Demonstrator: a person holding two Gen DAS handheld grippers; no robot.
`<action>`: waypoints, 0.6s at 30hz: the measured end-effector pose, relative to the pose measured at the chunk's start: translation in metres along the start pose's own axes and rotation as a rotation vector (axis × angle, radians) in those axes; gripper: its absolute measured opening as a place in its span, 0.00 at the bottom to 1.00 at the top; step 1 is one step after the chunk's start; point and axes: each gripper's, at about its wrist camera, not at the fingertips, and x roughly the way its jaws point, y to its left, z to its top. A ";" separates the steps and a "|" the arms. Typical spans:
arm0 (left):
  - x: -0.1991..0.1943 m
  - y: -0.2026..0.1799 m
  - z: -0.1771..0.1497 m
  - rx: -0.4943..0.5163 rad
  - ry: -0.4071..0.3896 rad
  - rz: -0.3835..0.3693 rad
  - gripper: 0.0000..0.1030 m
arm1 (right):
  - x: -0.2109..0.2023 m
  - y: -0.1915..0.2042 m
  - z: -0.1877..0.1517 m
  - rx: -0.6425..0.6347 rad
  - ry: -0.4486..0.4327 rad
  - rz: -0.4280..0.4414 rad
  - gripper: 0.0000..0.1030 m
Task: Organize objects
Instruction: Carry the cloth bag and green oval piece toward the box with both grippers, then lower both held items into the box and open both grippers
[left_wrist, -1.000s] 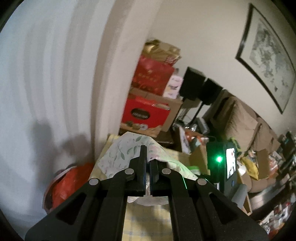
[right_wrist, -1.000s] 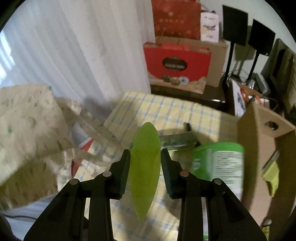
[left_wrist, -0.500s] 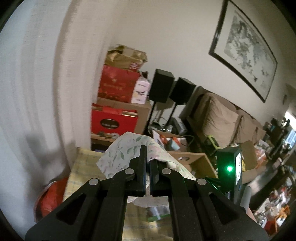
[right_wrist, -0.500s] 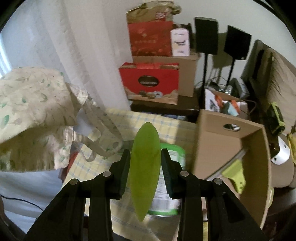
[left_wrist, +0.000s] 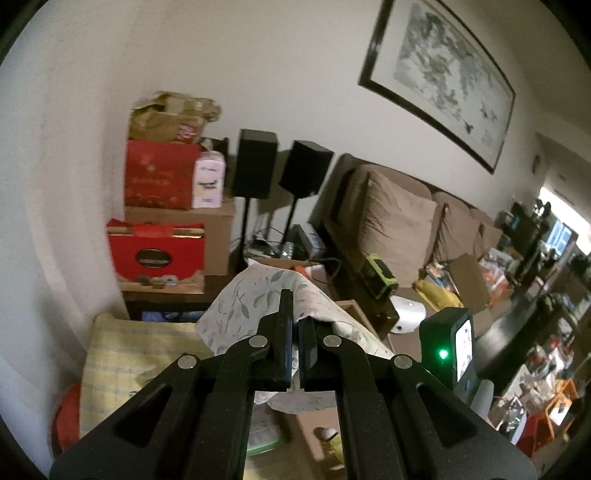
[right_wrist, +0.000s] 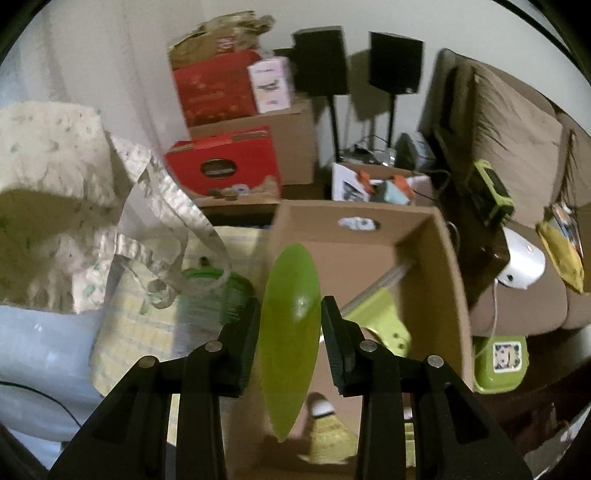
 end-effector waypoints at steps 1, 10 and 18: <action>0.006 -0.006 0.000 0.001 0.008 -0.008 0.02 | 0.000 -0.007 -0.002 0.011 0.003 -0.005 0.32; 0.061 -0.063 -0.006 0.019 0.078 -0.080 0.02 | 0.014 -0.052 -0.026 0.068 0.046 -0.041 0.32; 0.113 -0.070 -0.044 -0.031 0.189 -0.106 0.02 | 0.041 -0.083 -0.053 0.117 0.107 -0.066 0.32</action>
